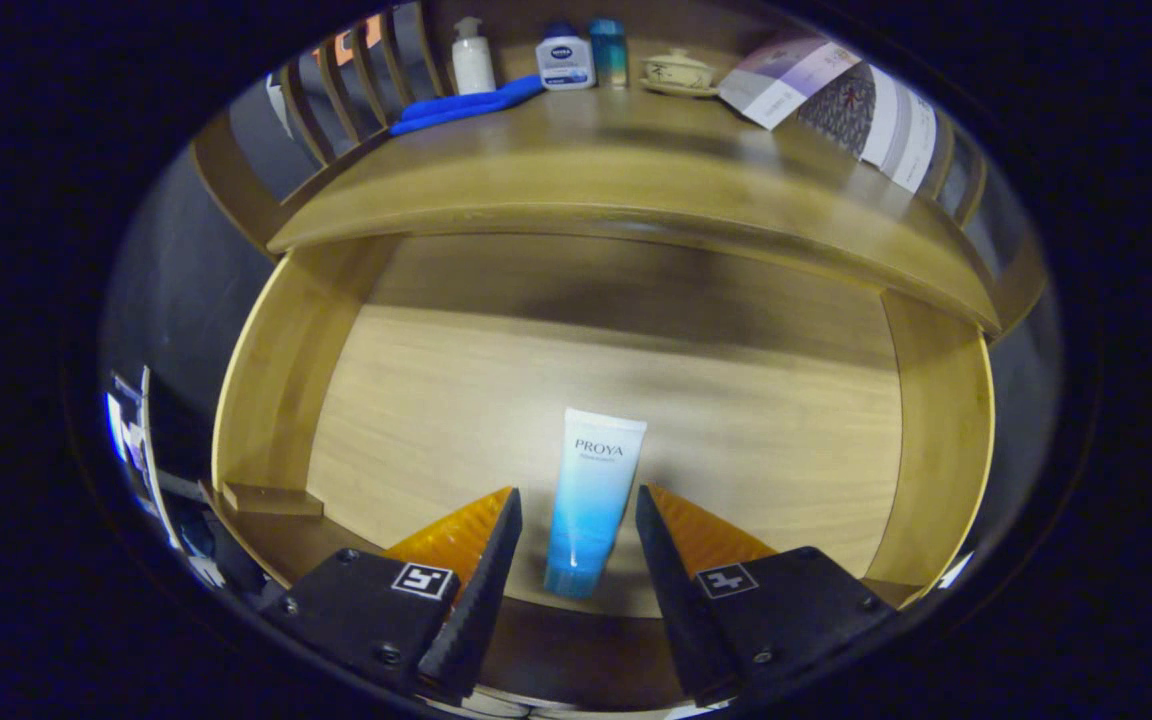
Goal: Pull open the drawer, take out the items inside it, and place them on the countertop above the cabinet.
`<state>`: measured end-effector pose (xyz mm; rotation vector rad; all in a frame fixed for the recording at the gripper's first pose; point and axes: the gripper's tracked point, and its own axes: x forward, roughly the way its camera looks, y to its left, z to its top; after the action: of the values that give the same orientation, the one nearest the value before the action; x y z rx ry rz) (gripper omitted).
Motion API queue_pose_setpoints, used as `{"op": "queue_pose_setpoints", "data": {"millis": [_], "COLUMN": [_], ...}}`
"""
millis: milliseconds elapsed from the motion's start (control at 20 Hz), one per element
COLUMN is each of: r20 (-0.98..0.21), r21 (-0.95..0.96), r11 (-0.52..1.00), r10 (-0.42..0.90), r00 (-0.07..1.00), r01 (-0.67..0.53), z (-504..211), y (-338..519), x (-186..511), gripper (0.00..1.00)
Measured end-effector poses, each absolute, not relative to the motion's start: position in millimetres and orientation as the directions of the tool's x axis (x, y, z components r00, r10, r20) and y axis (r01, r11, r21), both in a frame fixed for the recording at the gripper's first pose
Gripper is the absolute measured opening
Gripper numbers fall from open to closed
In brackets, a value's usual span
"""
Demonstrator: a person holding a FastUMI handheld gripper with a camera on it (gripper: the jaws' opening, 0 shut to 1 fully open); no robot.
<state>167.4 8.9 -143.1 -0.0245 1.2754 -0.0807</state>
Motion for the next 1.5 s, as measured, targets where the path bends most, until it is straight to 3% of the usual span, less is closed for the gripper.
{"op": "queue_pose_setpoints", "data": {"millis": [500, 900, 1050, 1500], "r20": [-0.985, -0.985, -0.983, -0.976], "r21": [-0.083, -0.117, -0.125, -0.097], "r11": [0.995, 0.991, 0.990, 0.993], "r10": [-0.092, -0.124, -0.132, -0.108], "r00": [0.147, 0.120, 0.126, 0.191], "r01": [0.061, 0.065, 0.063, 0.067], "z": [-170.7, -178.6, -177.2, -175.7], "y": [6.4, 0.6, -2.5, -1.5], "x": [166.9, 168.7, 170.5, 173.5], "gripper": [0.74, 0.71, 0.60, 0.46]}}
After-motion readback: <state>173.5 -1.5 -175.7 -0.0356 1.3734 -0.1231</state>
